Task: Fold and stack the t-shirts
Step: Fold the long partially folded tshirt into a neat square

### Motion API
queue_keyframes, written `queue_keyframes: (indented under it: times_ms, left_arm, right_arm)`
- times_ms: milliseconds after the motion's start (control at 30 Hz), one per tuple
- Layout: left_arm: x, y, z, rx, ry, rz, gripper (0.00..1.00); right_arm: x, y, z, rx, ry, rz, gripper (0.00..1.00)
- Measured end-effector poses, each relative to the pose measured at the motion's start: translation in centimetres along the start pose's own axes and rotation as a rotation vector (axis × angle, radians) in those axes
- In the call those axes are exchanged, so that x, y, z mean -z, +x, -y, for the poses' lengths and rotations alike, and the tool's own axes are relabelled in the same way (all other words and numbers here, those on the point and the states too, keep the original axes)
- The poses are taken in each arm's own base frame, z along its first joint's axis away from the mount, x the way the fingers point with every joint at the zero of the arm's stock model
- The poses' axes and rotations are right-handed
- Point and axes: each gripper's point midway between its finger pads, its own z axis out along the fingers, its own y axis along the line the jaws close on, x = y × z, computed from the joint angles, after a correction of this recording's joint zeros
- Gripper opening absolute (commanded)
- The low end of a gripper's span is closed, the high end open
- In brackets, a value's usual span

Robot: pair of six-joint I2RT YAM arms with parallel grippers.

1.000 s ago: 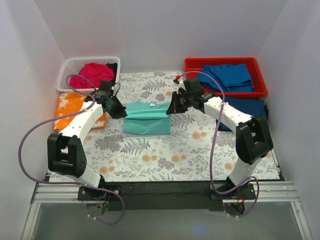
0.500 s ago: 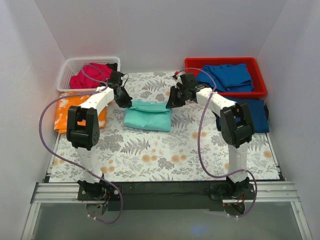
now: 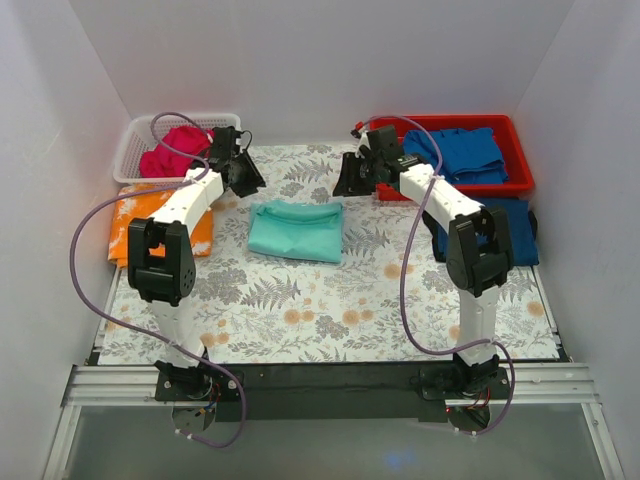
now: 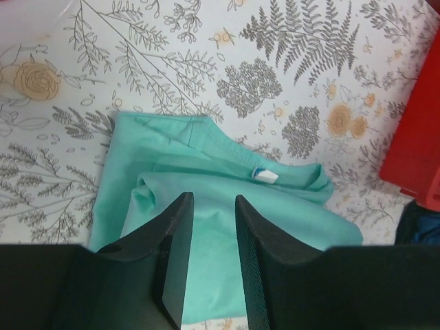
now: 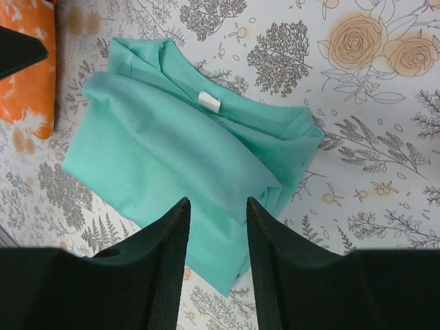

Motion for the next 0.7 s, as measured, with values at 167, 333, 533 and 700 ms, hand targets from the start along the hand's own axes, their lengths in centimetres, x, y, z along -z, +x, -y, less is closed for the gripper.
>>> queue_keyframes:
  times_ms: [167, 333, 533, 700]
  left_arm:
    - [2.9, 1.0, -0.1, 0.009, 0.043, 0.012, 0.29]
    - [3.3, 4.6, -1.1, 0.021, 0.075, -0.072, 0.26]
    - [1.5, 7.8, -2.8, 0.041, 0.043, -0.174, 0.23]
    - [-0.8, 8.8, -3.7, 0.054, 0.007, -0.22, 0.23]
  right_arm:
    - [1.3, 2.4, -0.1, -0.002, 0.007, -0.03, 0.43]
    - [1.1, 6.1, -0.2, -0.023, -0.003, -0.105, 0.42]
    - [-0.1, 8.2, -0.4, -0.046, -0.029, -0.165, 0.41]
    - [-2.7, 7.6, 0.2, -0.051, -0.036, -0.175, 0.41]
